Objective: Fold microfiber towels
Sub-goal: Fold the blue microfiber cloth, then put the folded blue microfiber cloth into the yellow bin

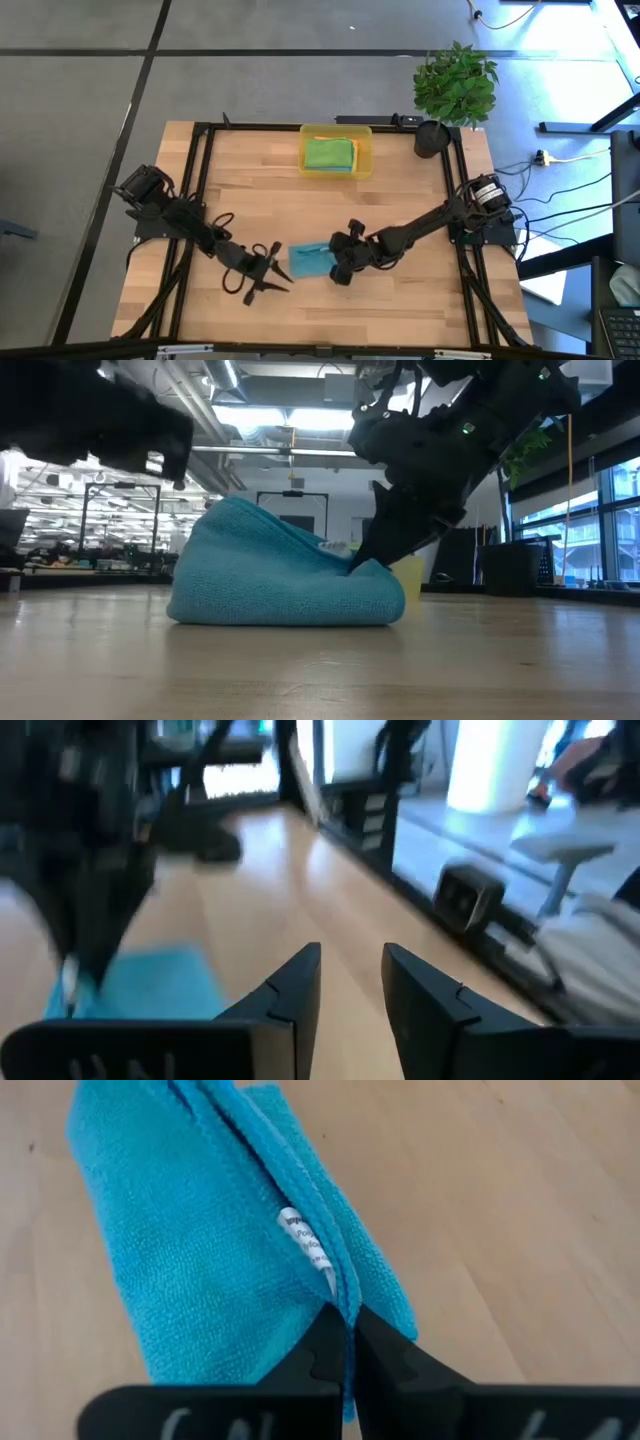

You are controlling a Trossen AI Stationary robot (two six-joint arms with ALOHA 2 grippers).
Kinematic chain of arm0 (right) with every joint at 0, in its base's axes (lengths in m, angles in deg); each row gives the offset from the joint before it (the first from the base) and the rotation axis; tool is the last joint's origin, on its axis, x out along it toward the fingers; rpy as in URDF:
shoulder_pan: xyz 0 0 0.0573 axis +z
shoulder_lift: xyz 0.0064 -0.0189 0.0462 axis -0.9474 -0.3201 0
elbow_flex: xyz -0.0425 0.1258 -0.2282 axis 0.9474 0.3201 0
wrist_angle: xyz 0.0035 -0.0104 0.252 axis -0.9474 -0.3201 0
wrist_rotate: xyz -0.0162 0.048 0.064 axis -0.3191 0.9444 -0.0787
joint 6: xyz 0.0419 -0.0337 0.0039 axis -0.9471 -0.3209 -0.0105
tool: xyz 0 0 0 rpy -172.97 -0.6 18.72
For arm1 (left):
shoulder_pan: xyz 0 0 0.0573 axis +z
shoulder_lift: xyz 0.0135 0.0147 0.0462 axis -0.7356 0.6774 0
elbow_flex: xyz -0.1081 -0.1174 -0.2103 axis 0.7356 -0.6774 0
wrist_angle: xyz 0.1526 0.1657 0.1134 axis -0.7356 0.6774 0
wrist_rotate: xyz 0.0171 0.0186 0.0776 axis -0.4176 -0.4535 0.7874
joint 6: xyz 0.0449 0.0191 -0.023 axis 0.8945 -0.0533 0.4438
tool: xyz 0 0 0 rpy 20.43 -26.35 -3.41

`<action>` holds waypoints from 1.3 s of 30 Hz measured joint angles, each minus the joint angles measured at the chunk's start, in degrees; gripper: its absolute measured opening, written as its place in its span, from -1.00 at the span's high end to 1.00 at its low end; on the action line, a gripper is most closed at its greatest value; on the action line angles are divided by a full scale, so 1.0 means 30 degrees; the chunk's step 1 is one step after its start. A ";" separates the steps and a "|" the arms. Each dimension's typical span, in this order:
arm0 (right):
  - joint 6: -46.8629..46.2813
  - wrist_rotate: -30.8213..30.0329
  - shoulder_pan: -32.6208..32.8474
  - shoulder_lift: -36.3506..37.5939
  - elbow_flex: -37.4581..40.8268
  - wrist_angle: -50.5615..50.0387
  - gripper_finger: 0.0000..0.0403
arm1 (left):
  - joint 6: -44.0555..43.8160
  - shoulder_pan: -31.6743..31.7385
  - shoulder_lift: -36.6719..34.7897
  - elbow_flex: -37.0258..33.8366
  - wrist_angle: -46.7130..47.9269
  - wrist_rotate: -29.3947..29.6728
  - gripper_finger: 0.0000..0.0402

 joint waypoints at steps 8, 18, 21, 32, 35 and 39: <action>0.0423 -0.0466 -0.0044 -0.0007 0.0000 0.0171 0.79 | -0.0233 0.0371 -0.0011 0.0007 0.2550 0.3799 0.51; 0.1463 -0.0891 -0.0153 -0.0015 -0.1070 -0.0883 0.07 | -0.1079 0.1554 -0.0006 0.0000 0.2958 0.4054 0.51; 0.2111 -0.1650 -0.0004 -0.0015 -0.2064 -0.1630 -0.02 | -0.1093 0.1642 -0.0006 0.0000 0.2979 0.4330 0.51; 0.2970 -0.2197 0.0859 -0.1433 -0.2565 -0.0868 0.11 | -0.1694 0.2031 -0.0006 0.0000 0.5361 0.5395 0.51; 0.2791 -0.2208 0.0729 -0.2299 -0.2565 -0.0843 0.18 | -0.2146 0.2401 0.0001 0.0000 0.6166 0.5556 0.51; 0.2468 -0.2190 0.0447 -0.2897 -0.2557 -0.0830 0.25 | -0.2439 0.2820 0.0001 0.0000 0.6646 0.5663 0.51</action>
